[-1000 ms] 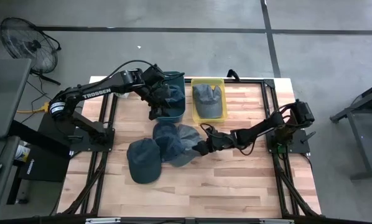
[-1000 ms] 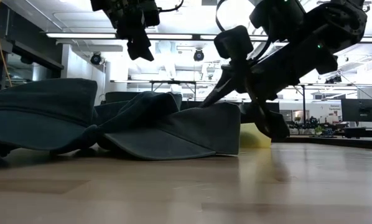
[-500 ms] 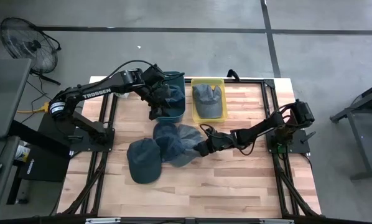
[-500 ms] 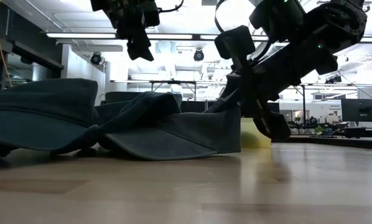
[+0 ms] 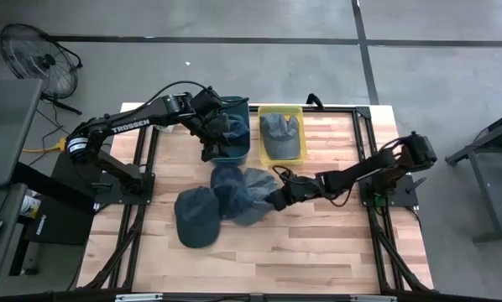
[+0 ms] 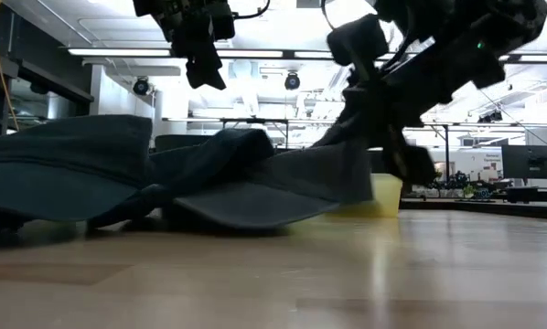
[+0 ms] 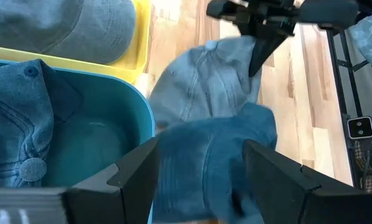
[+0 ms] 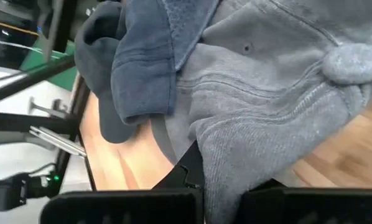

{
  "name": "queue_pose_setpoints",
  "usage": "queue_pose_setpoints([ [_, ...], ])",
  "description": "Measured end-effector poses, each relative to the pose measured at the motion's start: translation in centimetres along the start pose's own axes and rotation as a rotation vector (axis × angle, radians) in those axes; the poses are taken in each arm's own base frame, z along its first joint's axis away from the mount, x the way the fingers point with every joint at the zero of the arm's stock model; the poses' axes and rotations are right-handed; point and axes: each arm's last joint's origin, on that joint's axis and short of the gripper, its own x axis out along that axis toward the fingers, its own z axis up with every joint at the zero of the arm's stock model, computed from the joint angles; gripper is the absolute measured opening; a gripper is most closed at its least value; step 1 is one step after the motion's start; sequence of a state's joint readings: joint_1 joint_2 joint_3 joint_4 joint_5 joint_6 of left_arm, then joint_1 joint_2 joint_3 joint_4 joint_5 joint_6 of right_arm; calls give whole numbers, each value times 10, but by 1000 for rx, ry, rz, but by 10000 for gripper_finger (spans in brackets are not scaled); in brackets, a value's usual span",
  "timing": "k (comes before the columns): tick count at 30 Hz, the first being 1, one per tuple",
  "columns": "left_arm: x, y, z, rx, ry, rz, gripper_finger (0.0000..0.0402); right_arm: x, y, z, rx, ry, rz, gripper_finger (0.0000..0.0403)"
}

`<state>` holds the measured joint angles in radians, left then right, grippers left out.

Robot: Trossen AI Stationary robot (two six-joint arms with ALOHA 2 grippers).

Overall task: Pick & Place hat
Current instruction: Put the gray cap into the yellow bin

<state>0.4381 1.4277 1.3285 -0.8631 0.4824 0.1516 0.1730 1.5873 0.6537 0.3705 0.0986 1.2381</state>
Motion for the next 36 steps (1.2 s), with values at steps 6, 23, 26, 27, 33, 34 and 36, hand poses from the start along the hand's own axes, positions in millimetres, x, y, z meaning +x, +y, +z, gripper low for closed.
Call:
queue_pose_setpoints([
  [6,0,0,0,-3,-1,-9,225,-32,7,4,-38,40,-72,1],
  [23,0,0,0,-6,-1,-10,225,-97,67,28,-339,100,-159,0],
  [26,0,0,0,-6,-1,-10,225,-102,85,35,-408,115,-207,0],
  [27,0,0,0,-7,-1,-10,225,-103,90,37,-429,120,-225,0],
  [33,0,0,0,-19,-2,-10,225,-106,113,46,-557,163,-312,0],
  [34,0,0,0,-22,-5,-13,225,-107,116,47,-580,167,-310,0],
  [36,0,-1,2,-17,-20,-29,225,-109,122,48,-624,177,-296,0],
])
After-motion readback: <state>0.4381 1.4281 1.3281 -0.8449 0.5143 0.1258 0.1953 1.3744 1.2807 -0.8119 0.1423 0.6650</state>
